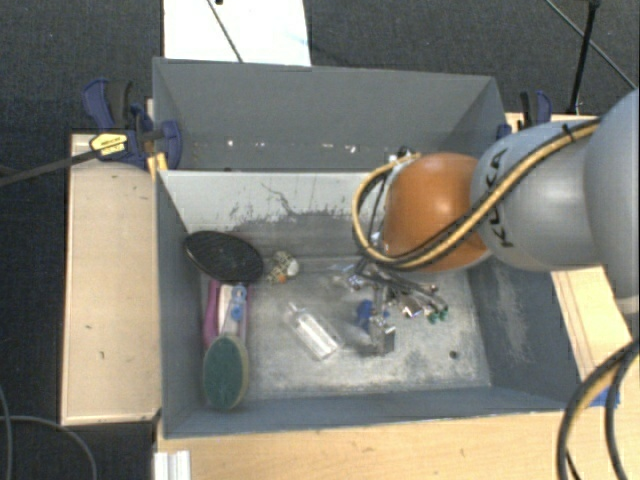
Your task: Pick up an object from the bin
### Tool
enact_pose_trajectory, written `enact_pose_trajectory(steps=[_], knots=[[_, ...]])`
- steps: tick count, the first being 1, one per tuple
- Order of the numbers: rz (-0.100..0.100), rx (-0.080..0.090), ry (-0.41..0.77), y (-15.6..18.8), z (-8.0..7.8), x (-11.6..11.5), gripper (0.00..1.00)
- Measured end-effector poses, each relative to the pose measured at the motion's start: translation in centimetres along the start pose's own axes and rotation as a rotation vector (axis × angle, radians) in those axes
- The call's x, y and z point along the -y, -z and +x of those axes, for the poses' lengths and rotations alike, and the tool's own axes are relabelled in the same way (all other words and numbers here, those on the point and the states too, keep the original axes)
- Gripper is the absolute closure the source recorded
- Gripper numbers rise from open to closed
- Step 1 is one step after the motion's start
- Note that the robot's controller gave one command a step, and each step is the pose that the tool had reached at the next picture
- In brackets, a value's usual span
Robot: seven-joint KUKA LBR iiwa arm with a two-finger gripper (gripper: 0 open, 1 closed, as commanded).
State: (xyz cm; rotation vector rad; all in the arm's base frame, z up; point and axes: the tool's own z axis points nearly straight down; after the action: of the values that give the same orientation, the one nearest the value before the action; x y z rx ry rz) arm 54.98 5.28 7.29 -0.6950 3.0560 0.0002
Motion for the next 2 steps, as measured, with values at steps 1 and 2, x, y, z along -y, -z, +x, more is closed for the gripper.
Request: enact_pose_trajectory(steps=[1,2], knots=[[-0.003,-0.006,0.26,-0.3,1.3,-0.6,0.0],[-0.001,-0.001,0.434,-0.2,-2.4,1.2,0.0]])
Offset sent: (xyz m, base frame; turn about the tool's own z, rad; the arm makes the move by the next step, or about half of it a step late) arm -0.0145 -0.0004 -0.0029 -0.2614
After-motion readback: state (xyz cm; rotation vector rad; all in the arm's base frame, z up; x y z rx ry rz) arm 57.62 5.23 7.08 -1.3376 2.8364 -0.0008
